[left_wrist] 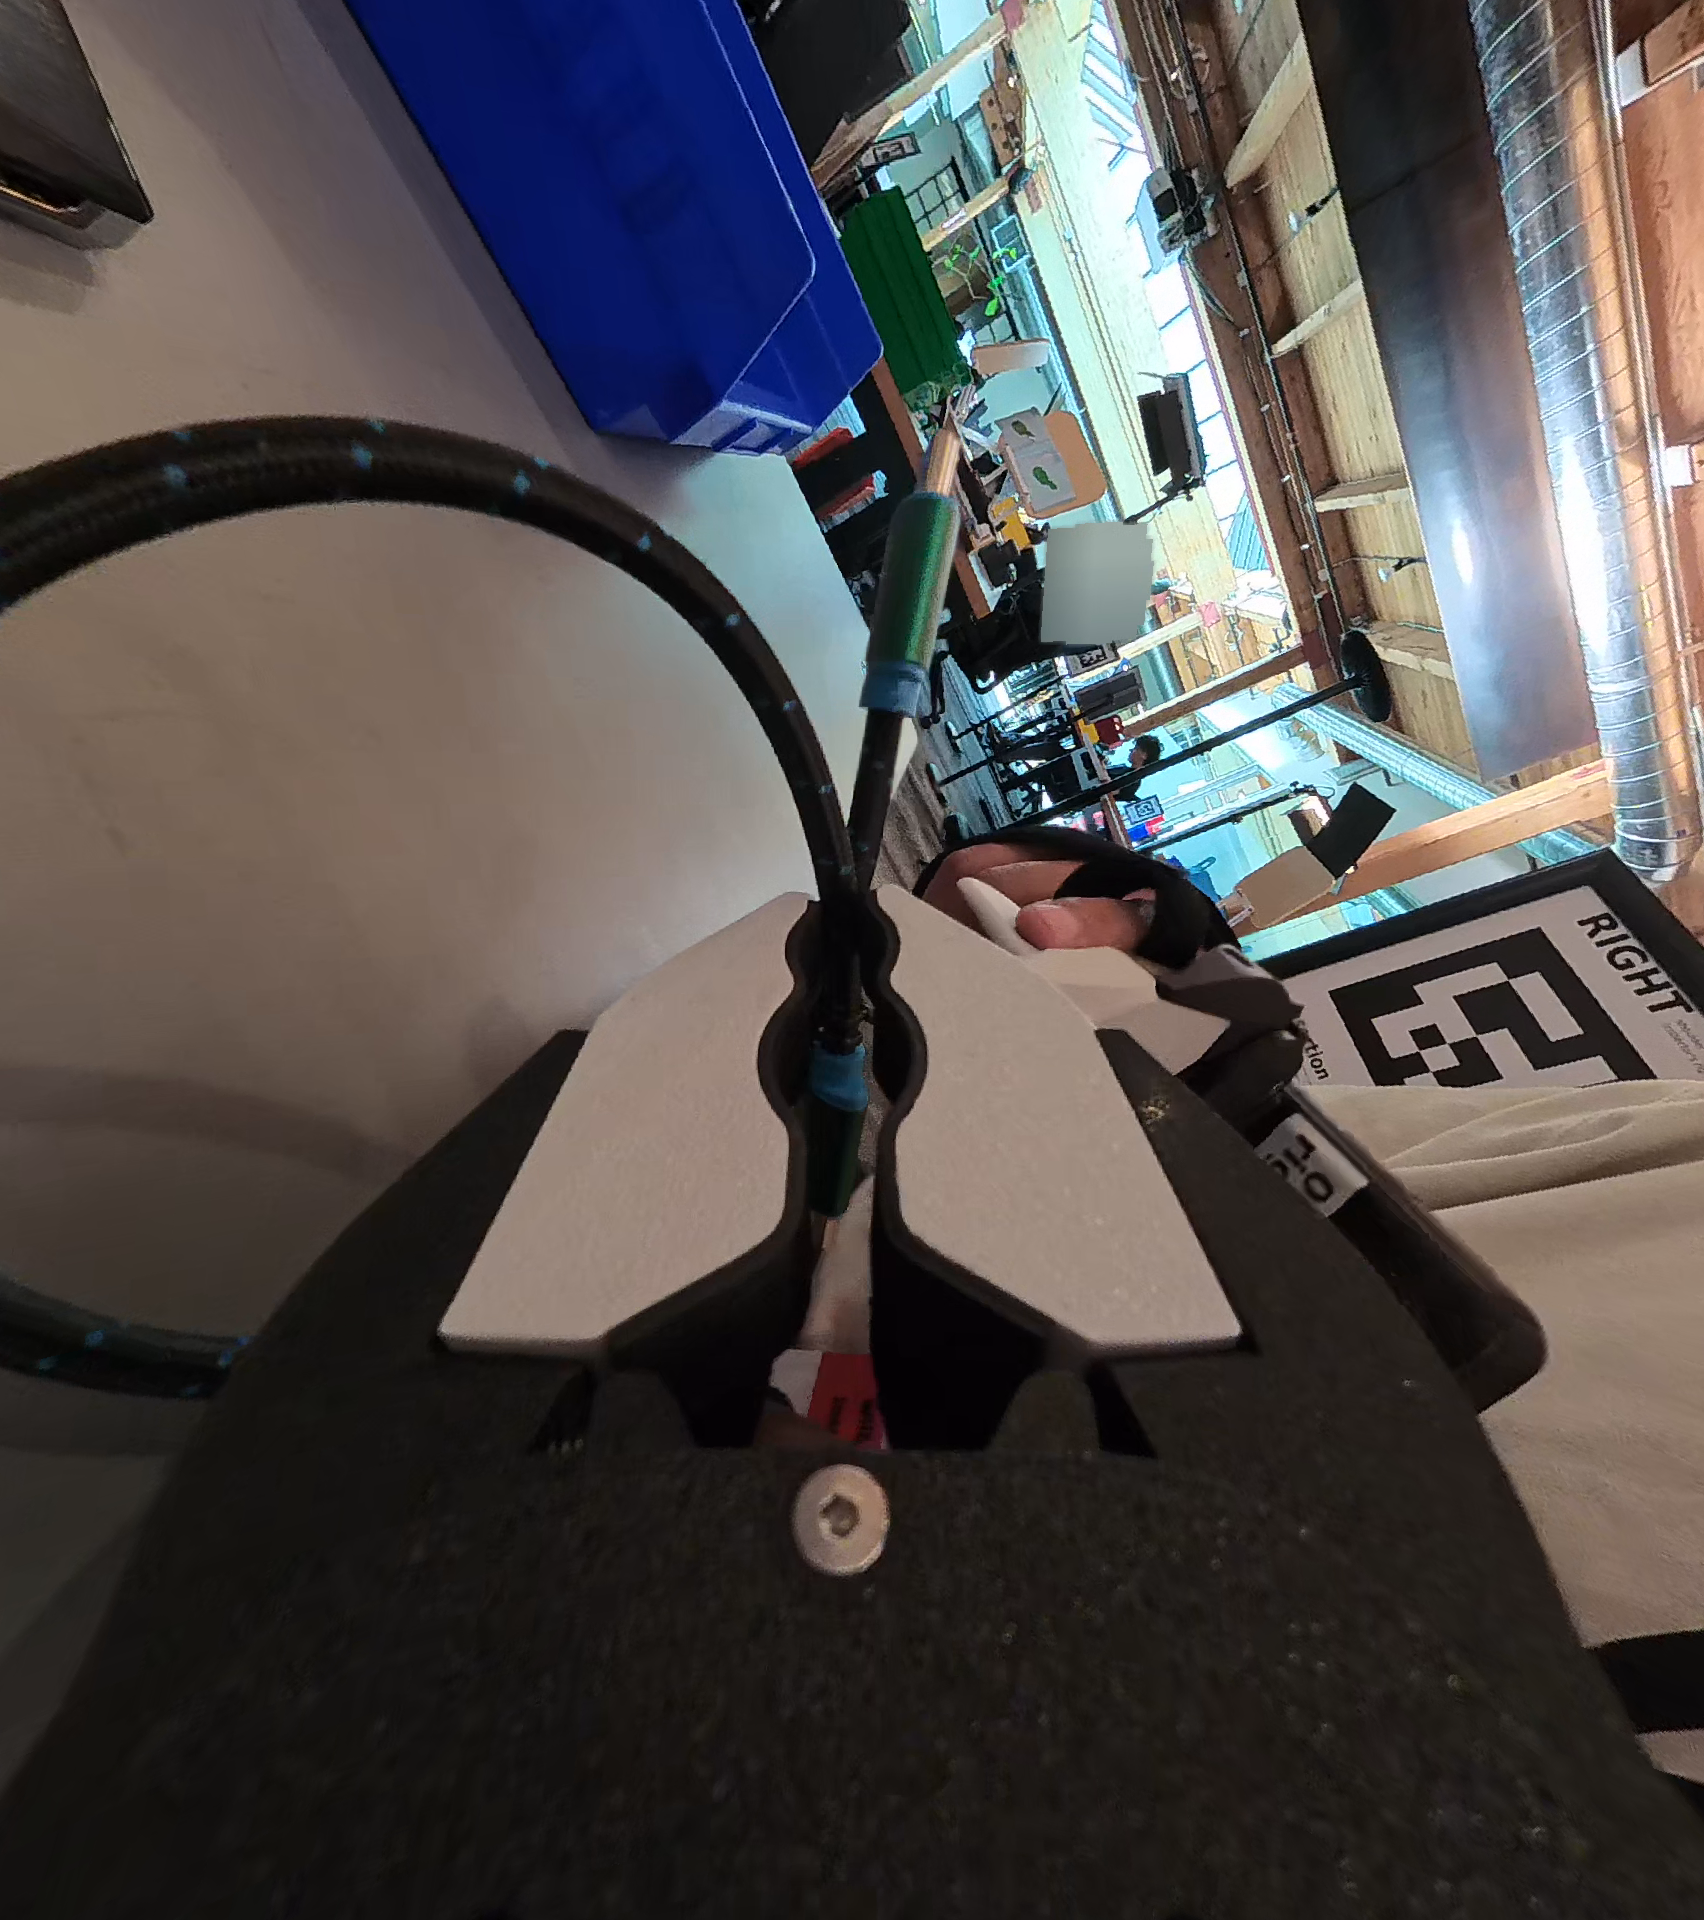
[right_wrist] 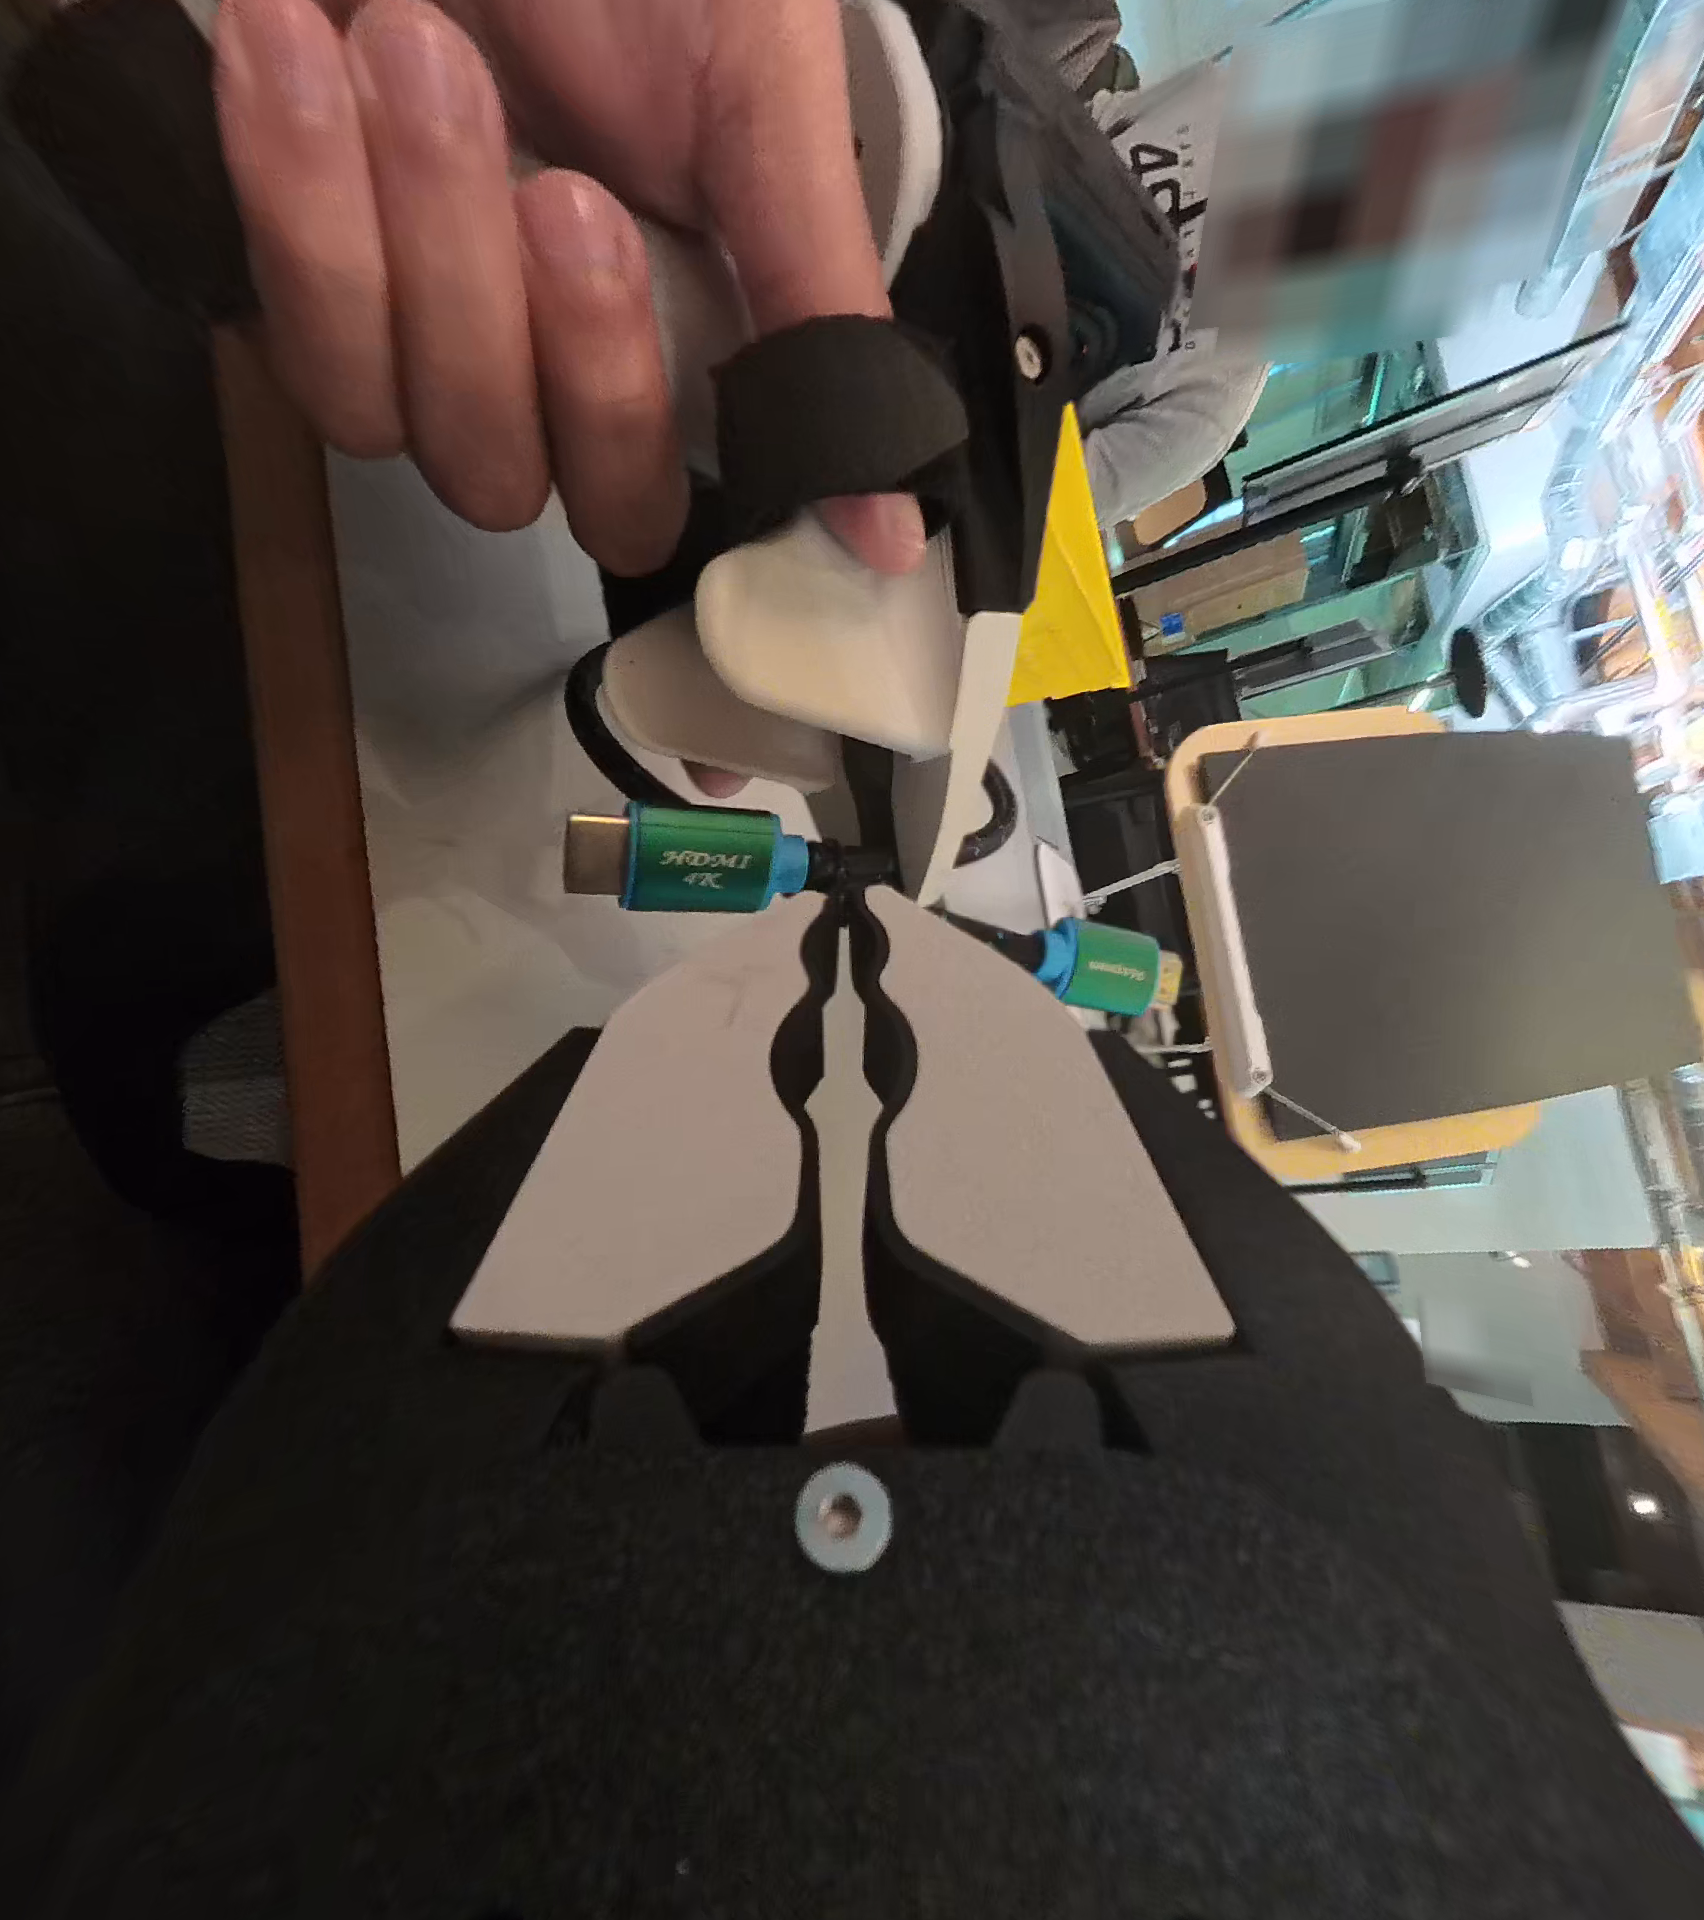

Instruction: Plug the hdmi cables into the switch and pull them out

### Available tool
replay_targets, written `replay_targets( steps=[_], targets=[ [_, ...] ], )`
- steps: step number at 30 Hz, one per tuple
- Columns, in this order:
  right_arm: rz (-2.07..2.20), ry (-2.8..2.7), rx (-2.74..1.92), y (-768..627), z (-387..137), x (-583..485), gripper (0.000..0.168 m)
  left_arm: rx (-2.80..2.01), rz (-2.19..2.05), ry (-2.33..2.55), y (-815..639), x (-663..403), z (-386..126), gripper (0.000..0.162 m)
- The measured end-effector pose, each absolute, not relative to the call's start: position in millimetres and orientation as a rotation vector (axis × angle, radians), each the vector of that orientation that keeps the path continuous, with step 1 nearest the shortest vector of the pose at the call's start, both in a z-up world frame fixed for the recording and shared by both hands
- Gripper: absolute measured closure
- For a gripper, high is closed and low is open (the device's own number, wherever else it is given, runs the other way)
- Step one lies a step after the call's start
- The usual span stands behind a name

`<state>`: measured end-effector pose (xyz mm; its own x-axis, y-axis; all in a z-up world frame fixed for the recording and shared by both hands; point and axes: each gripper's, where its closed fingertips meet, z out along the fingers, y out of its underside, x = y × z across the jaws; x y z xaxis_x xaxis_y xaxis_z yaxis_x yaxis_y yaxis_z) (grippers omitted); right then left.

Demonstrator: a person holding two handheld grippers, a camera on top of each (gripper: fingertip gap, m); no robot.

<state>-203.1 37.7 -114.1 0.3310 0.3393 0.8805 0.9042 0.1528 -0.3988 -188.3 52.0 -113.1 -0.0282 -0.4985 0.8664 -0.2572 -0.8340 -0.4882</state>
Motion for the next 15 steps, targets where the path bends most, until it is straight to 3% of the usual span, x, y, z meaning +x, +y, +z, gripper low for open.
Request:
replay_targets(
  steps=[7,12,15],
  targets=[
    [-0.05,-0.859,-1.716,42,-108,-200,0.167,-1.976,-1.902,0.837,56,-189,-105,0.156],
    [0.731,-0.386,-1.898,40,-110,-206,0.167,-1.937,-1.806,0.886,59,-190,-104,0.156],
    [1.412,0.031,-1.842,36,-101,-211,0.168,-1.895,-1.792,0.912,58,-190,-99,0.156]
  ],
)
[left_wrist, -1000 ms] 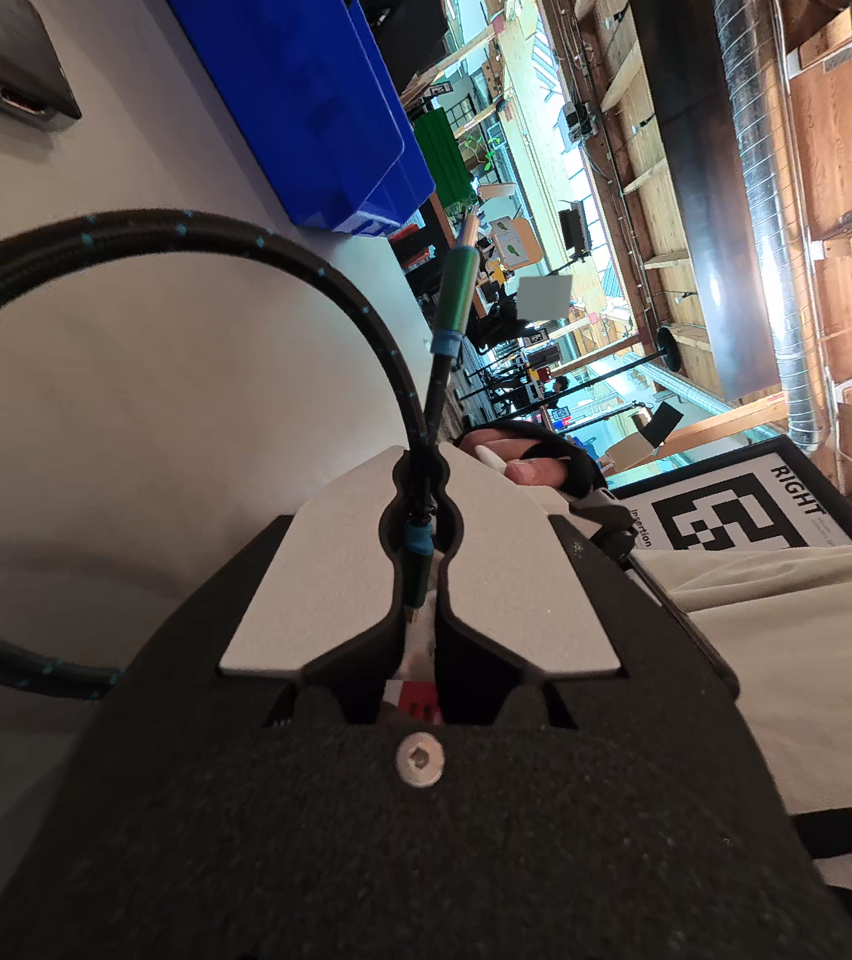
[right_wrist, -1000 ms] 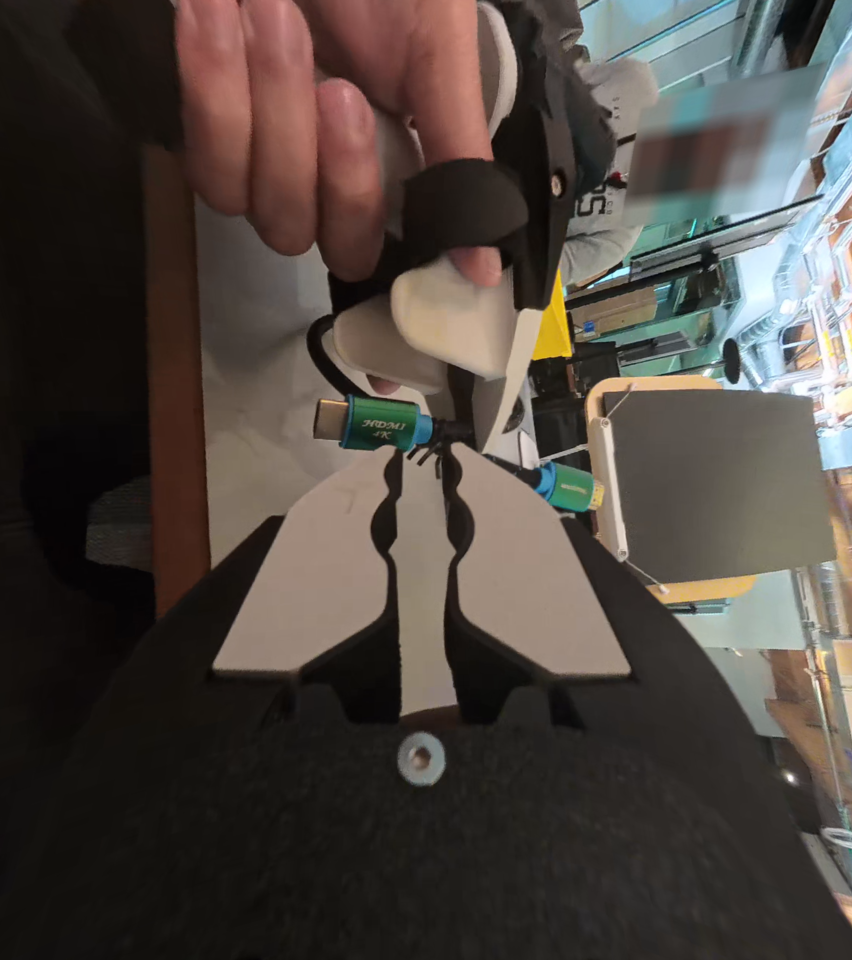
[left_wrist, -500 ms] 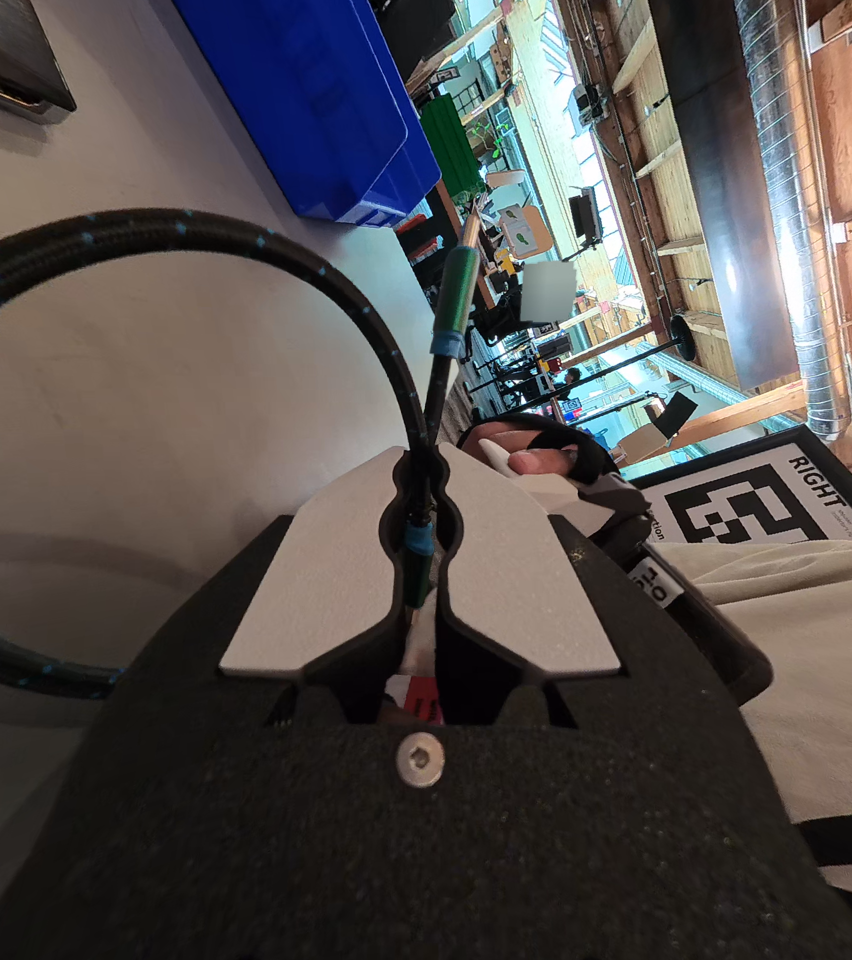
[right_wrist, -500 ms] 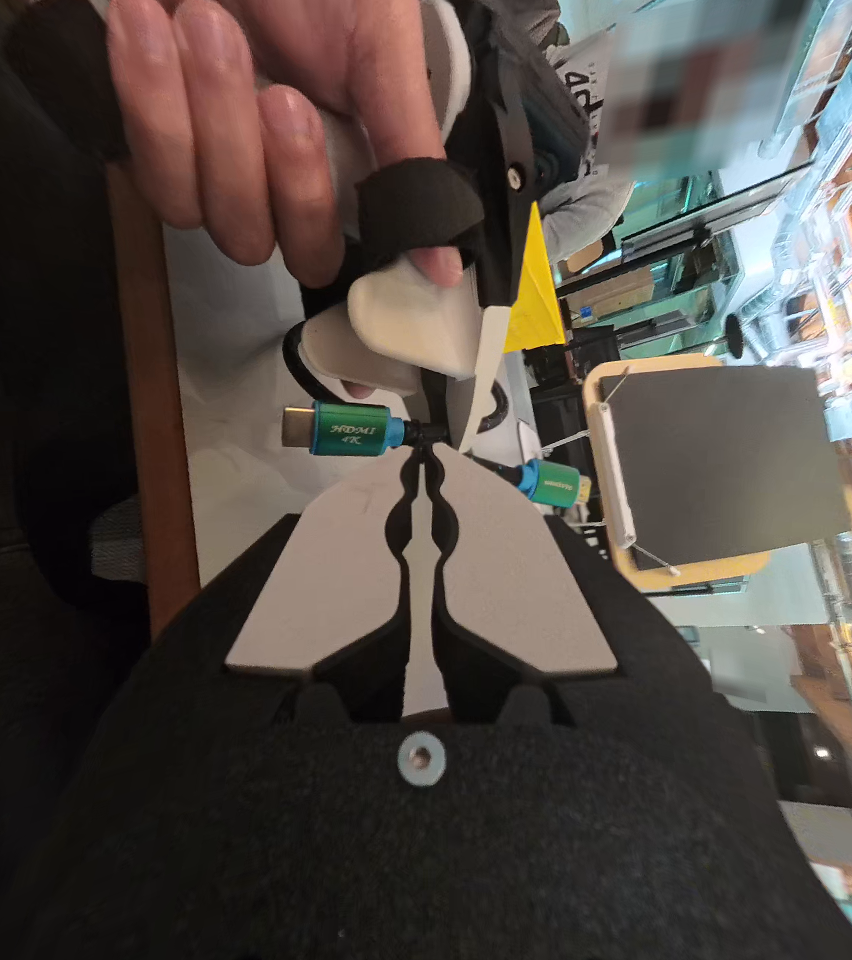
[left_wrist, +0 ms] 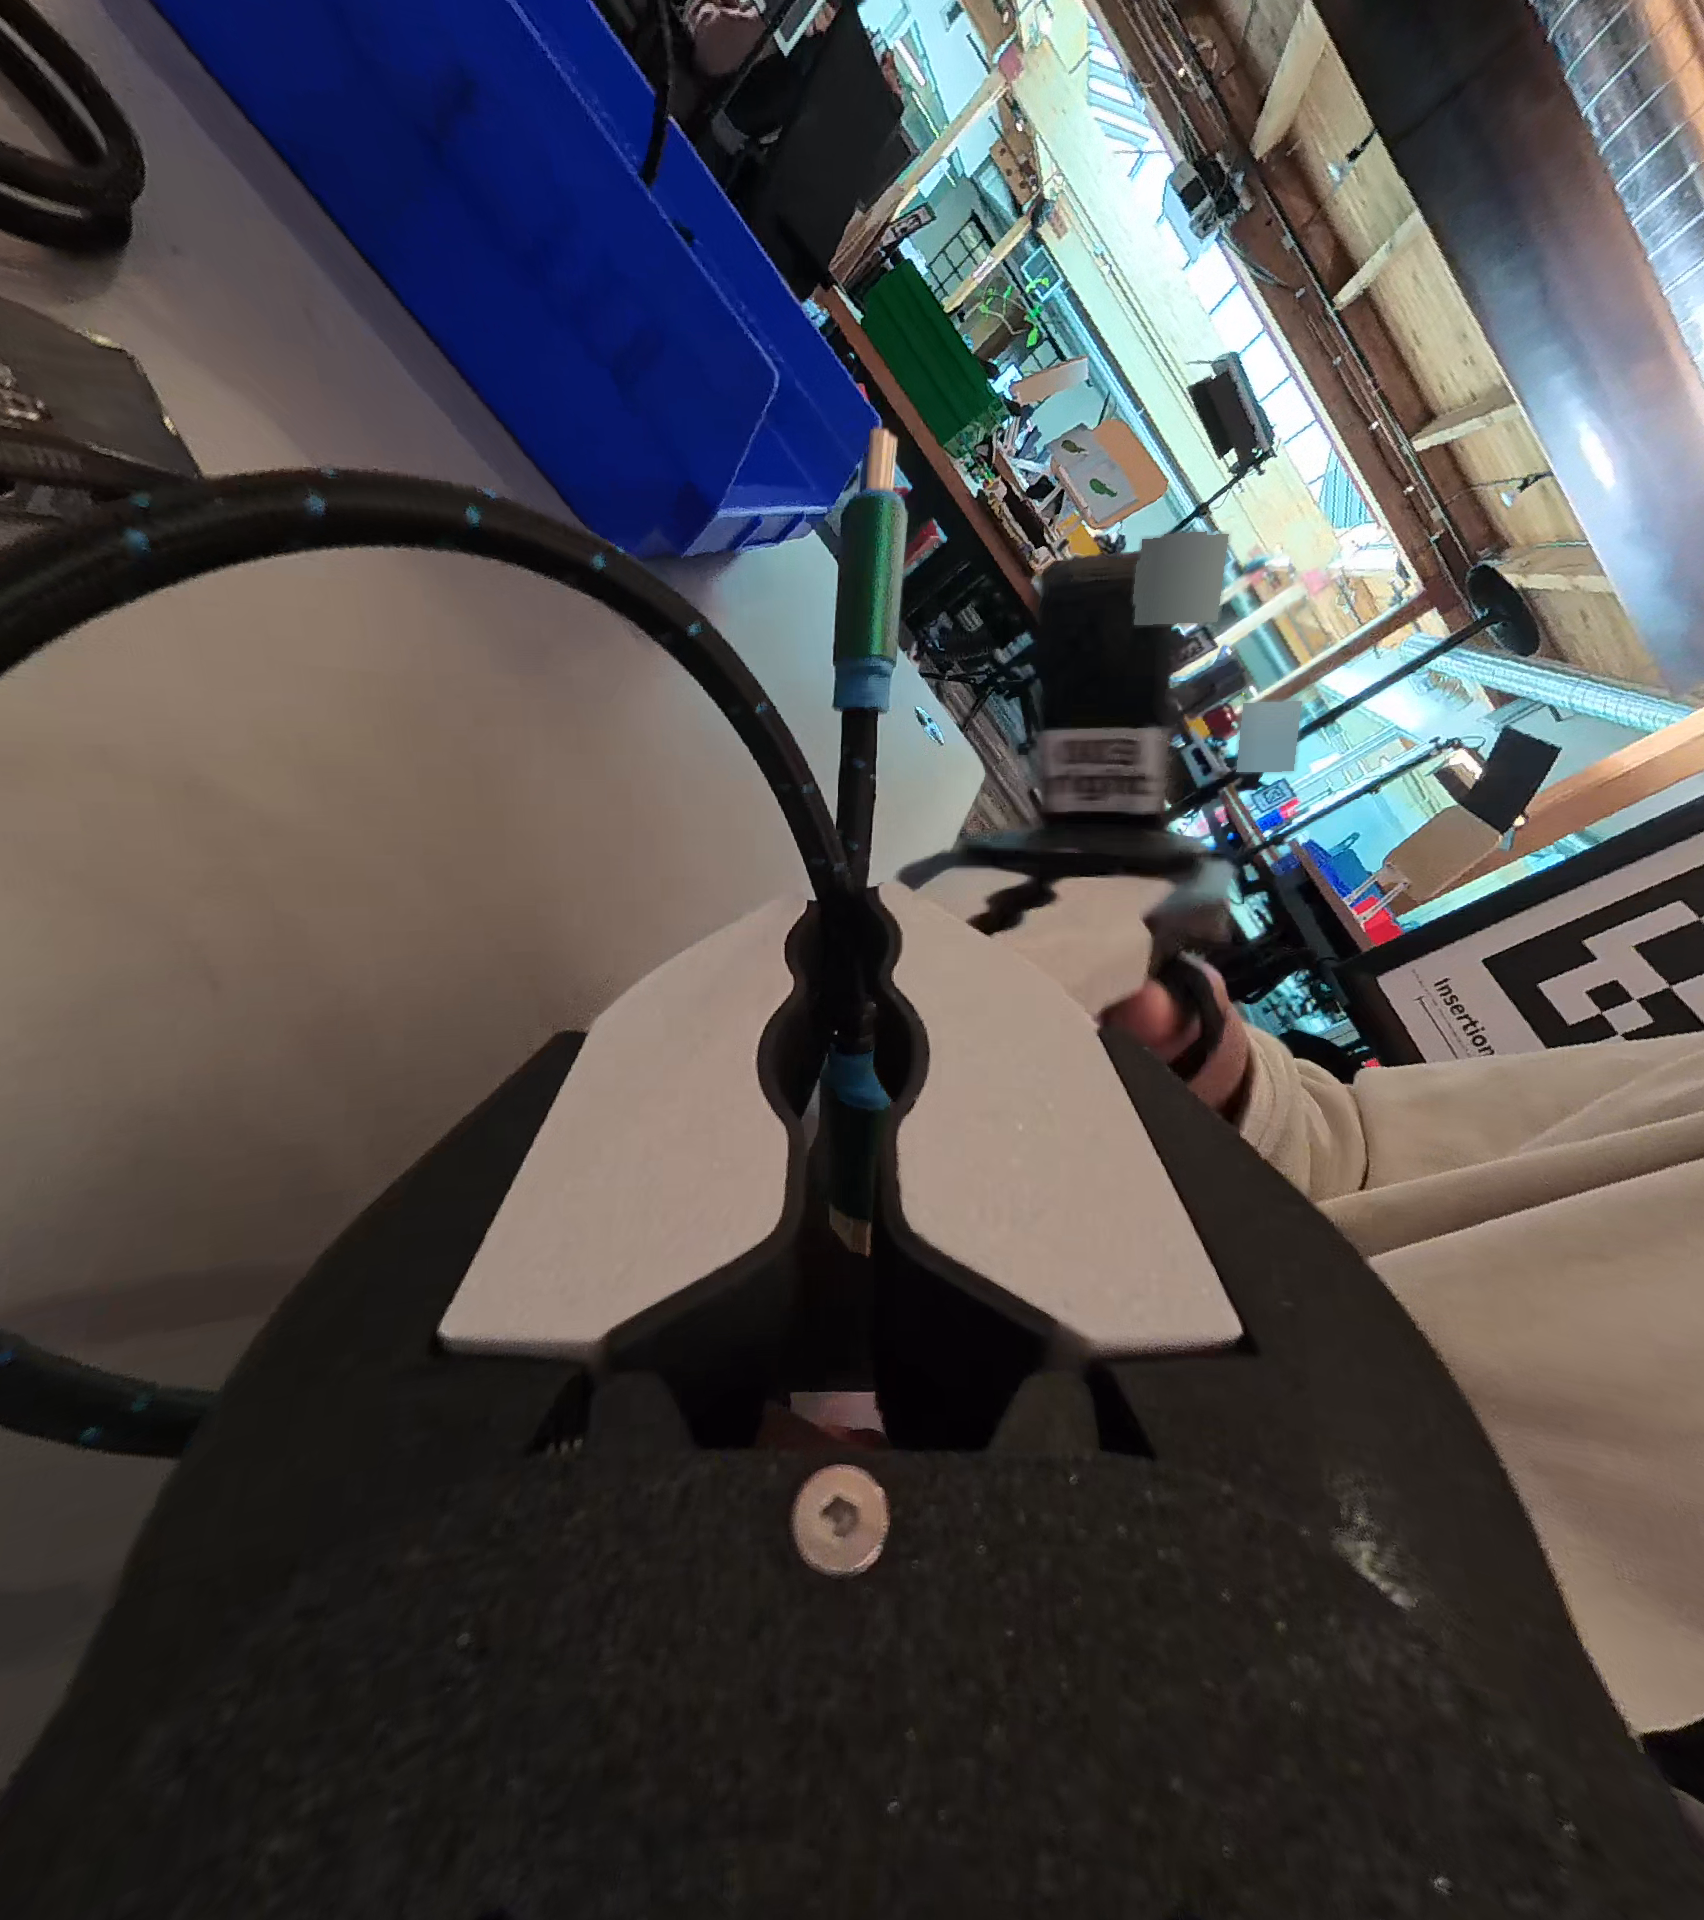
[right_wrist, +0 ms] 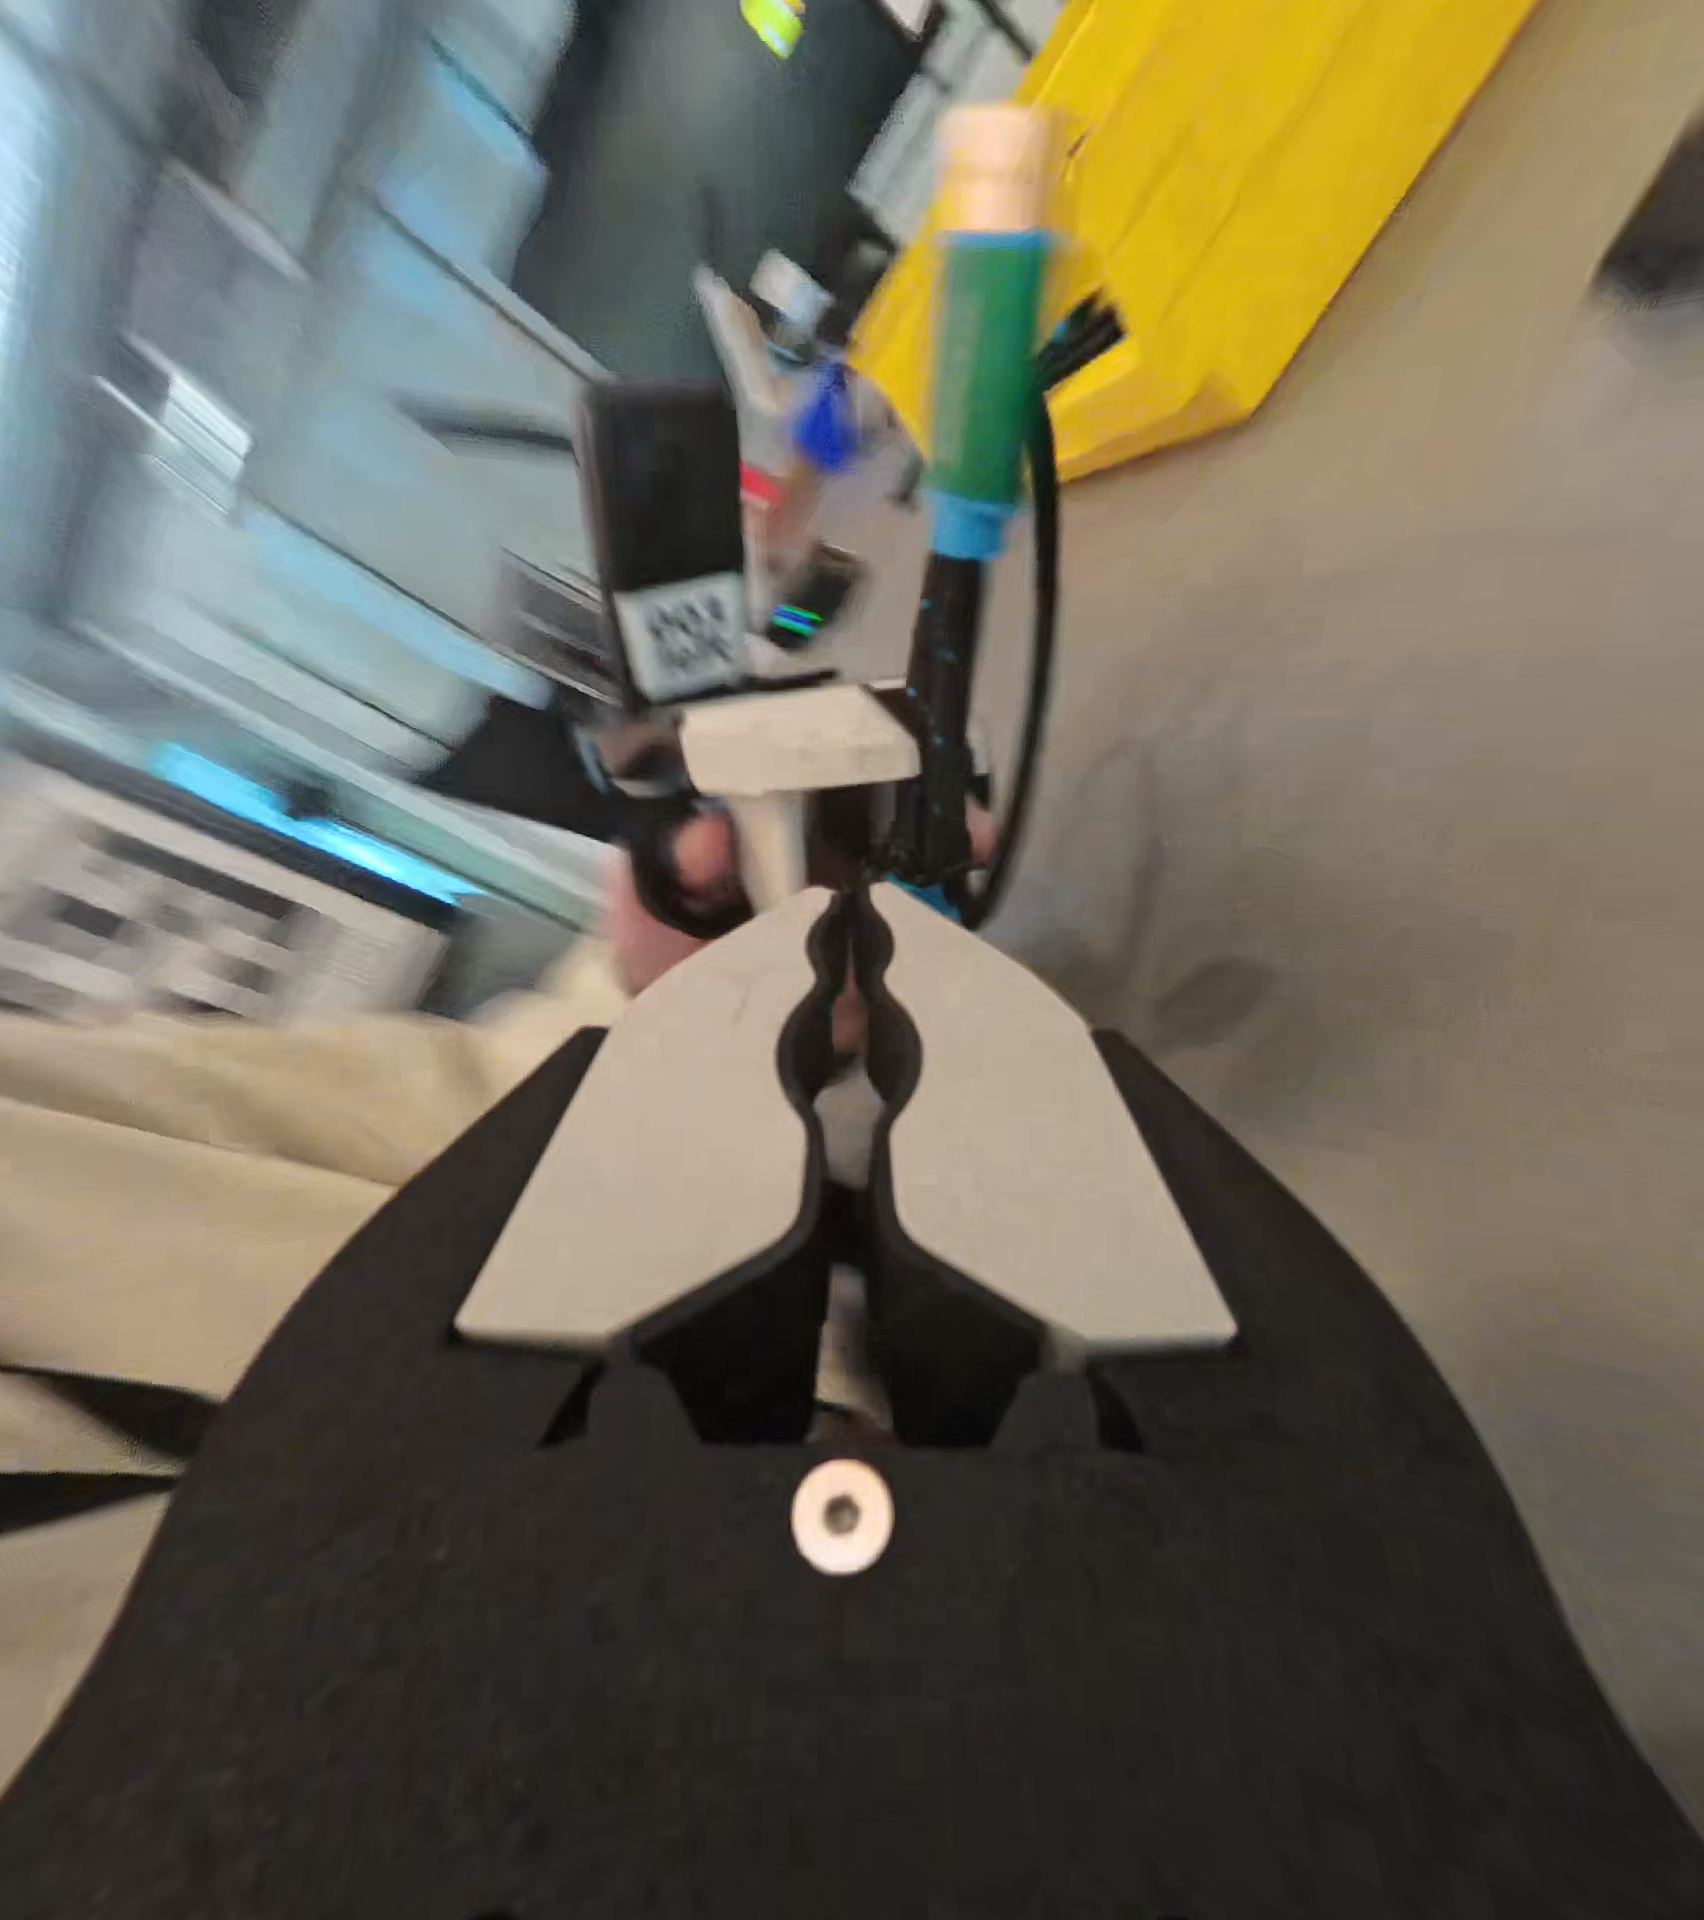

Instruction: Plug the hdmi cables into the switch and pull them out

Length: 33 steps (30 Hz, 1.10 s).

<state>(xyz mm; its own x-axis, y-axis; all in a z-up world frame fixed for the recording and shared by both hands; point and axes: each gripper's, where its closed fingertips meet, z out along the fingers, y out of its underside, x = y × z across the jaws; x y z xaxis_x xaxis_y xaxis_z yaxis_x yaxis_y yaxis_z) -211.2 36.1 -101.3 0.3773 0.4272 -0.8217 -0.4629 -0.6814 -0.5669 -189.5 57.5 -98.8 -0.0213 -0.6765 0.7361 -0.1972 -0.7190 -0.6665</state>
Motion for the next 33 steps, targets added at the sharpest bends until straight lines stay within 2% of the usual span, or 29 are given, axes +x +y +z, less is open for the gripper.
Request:
replay_targets(
  steps=[3,6,10,13,18,25,28,33],
  targets=[
    [2.006,0.443,-1.609,35,-99,-205,0.167,-1.874,-1.689,0.982,55,-188,-101,0.156],
    [2.054,0.508,-1.566,35,-102,-205,0.168,-1.872,-1.656,0.994,55,-187,-102,0.156],
    [1.699,0.168,-1.735,35,-103,-204,0.166,-1.88,-1.694,0.966,56,-188,-101,0.156],
    [1.287,-0.143,-1.859,36,-110,-199,0.157,-1.891,-1.703,0.954,58,-189,-101,0.156],
    [0.748,-0.48,-1.848,38,-109,-192,0.157,-1.909,-1.717,0.938,60,-191,-103,0.156],
    [0.582,-0.622,-1.877,37,-120,-203,0.158,-1.922,-1.717,0.944,59,-189,-105,0.156],
    [0.547,-0.648,-1.867,36,-119,-205,0.168,-1.925,-1.722,0.934,60,-189,-105,0.156],
    [0.568,-0.654,-1.877,35,-120,-207,0.16,-1.93,-1.731,0.93,60,-190,-105,0.156]
  ],
)
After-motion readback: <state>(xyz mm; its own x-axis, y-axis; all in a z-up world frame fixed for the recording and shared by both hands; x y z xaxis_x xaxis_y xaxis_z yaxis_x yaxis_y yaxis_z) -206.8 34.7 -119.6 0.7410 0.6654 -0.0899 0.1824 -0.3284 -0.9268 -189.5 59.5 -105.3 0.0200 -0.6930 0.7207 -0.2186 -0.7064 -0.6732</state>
